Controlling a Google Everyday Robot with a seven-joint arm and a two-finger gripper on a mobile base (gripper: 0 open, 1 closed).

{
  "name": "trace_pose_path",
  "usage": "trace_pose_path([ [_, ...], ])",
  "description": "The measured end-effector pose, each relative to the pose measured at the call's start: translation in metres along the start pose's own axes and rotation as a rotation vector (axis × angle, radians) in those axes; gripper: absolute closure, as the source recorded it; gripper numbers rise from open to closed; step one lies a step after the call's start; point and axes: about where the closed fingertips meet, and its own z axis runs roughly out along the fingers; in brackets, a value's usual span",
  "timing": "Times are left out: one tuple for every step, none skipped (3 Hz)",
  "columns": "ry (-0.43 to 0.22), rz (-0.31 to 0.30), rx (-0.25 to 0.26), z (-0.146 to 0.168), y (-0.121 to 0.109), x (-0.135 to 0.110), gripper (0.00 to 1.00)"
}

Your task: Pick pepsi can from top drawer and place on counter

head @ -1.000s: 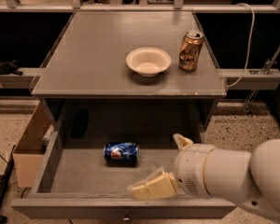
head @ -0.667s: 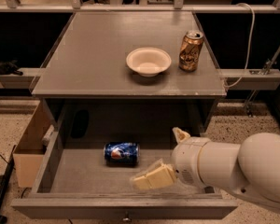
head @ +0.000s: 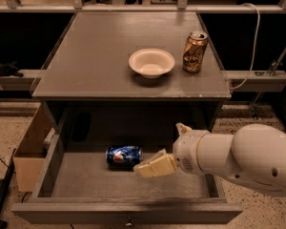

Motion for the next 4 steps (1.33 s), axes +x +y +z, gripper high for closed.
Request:
trace_pose_path([
  [0.019,-0.036,0.002,0.009,0.001,0.003,0.00],
  [-0.007,-0.148,-0.031,0.041,-0.002,0.004,0.00],
  [-0.025,-0.256,-0.066,0.065,-0.006,0.008,0.00],
  [-0.021,-0.403,-0.086,0.099,-0.012,0.015,0.00],
])
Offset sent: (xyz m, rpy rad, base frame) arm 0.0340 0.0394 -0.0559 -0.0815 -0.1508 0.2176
